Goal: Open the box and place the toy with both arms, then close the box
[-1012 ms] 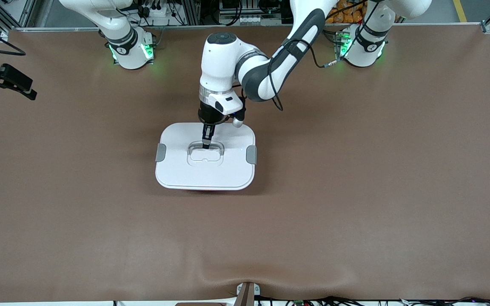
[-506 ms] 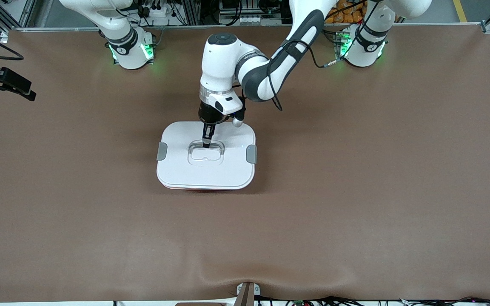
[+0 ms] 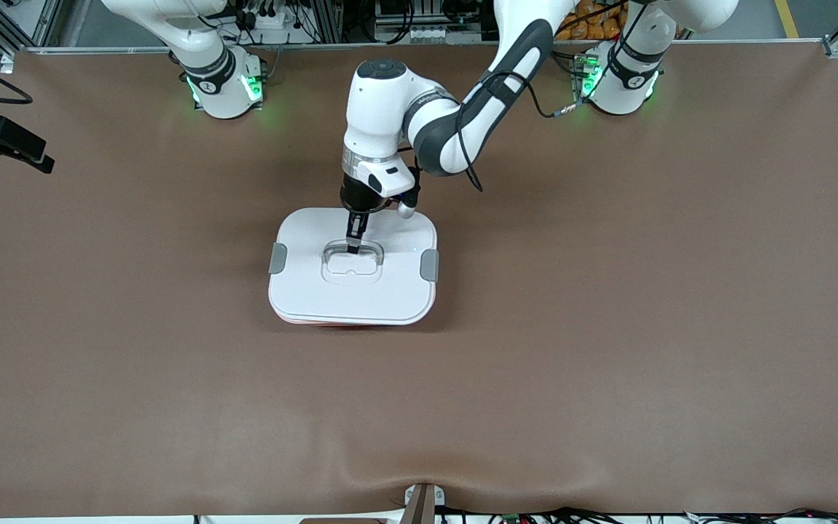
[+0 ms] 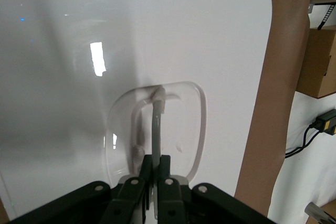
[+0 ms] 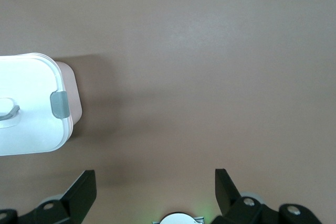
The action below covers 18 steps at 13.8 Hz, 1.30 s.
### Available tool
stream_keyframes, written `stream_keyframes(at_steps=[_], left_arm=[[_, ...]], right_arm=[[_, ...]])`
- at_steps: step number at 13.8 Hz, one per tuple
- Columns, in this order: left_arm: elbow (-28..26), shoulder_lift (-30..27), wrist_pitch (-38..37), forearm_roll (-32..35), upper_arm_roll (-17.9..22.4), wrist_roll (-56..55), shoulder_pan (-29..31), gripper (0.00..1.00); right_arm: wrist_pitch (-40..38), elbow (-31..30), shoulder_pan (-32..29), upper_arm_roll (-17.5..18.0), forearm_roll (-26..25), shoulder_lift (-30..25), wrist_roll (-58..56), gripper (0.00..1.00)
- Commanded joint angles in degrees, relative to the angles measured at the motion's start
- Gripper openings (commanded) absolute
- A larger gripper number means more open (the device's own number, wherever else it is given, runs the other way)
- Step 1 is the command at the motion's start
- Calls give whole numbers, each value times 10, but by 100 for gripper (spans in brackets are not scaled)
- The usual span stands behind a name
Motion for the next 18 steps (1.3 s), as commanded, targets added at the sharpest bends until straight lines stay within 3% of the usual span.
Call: stream_keyframes(at_steps=[1, 7, 9, 18], left_arm=[[-3, 5, 18, 23, 3, -54, -5, 0], [-12, 7, 36, 23, 4, -65, -3, 0], [-21, 3, 43, 23, 5, -66, -2, 0], [-47, -13, 51, 23, 7, -81, -2, 0]], right_arm=[[-15, 10, -12, 7, -4, 5, -5, 100], [-14, 8, -13, 8, 5, 9, -1, 100], [-64, 8, -14, 8, 10, 59, -4, 100], [-39, 79, -12, 9, 0, 58, -6, 100]])
